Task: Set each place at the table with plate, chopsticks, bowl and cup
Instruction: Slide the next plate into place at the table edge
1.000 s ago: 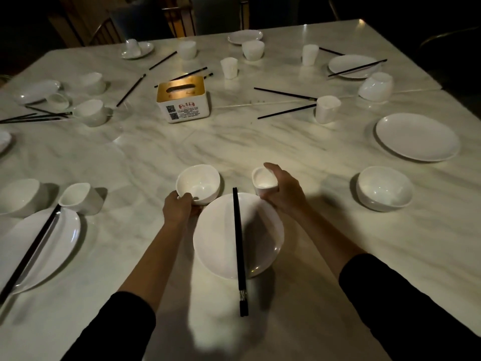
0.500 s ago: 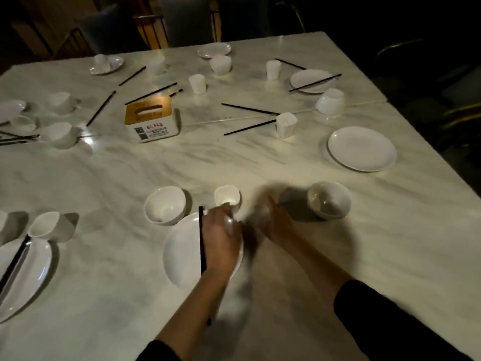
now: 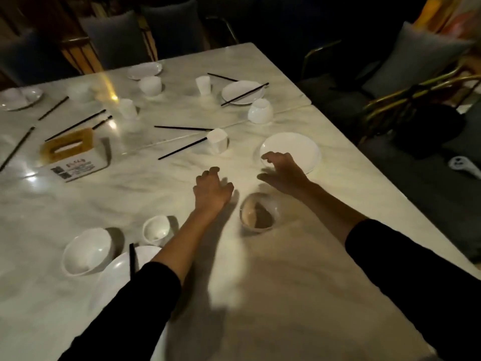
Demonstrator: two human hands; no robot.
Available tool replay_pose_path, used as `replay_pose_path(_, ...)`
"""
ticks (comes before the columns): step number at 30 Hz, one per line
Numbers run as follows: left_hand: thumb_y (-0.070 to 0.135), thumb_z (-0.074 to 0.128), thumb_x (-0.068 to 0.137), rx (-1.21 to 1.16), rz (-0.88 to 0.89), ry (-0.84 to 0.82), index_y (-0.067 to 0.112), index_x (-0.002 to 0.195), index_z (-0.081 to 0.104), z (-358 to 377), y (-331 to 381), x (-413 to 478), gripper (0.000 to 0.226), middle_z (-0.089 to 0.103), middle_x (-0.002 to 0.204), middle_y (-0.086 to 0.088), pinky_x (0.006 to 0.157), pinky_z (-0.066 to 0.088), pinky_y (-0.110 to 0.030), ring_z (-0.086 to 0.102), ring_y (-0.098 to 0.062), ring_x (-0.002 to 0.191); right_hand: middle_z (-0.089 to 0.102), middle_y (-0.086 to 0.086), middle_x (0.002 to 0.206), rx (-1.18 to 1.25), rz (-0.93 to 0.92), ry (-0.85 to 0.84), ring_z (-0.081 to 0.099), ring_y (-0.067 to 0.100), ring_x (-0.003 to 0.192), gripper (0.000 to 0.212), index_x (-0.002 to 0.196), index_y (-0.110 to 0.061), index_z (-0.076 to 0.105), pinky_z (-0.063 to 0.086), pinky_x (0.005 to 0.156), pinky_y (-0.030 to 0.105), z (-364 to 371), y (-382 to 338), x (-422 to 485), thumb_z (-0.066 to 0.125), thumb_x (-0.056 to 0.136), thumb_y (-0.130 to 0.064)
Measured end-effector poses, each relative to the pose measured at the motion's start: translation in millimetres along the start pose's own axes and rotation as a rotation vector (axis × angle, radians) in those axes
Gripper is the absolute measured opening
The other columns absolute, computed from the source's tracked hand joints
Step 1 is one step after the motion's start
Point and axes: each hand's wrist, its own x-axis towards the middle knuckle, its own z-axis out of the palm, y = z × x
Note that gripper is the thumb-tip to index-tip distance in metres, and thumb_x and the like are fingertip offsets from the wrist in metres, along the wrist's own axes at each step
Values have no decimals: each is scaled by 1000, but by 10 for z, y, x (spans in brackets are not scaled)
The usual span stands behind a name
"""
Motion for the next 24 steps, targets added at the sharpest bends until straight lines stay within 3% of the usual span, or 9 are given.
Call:
replay_pose_path(3,31,58,88,5,-55,-3,14,136,46,324,338,69,53,55,131,-13,102,40,-43,47,-30,126,57,11,131,-10,-38,-100,45,28,128,62,135,-12,47,38,105,41,-128,558,65,71,81,-32)
replay_pose_path(8,33,52,92,75,-134,-27,13,135,47,795,916,11,47,56,127,-15,99,40,-44,46,-33,123,46,7,143,-15,-77,-191,29,26,135,70,143,-15,38,30,108,34,-403,1392,7,69,83,-32)
replay_pose_path(11,32,49,93,78,-182,-37,12,134,46,960,1219,-63,46,55,128,-14,99,40,-43,46,-32,123,43,12,144,-30,-96,-228,30,27,136,71,143,-13,40,29,109,34,-635,1734,103,71,81,-29)
replay_pose_path(20,32,50,92,56,-167,-56,9,137,44,1068,1670,106,51,51,133,-17,105,38,-44,40,-34,127,53,15,134,54,-158,-61,40,30,131,70,139,-7,46,36,108,41,-974,1920,388,76,78,-23)
replay_pose_path(24,30,49,95,38,-141,-77,6,136,46,1167,1687,70,48,52,132,-21,106,39,-43,43,-36,126,50,12,139,-20,-138,-100,38,26,134,72,141,-9,43,34,110,39,-965,2043,265,75,79,-29)
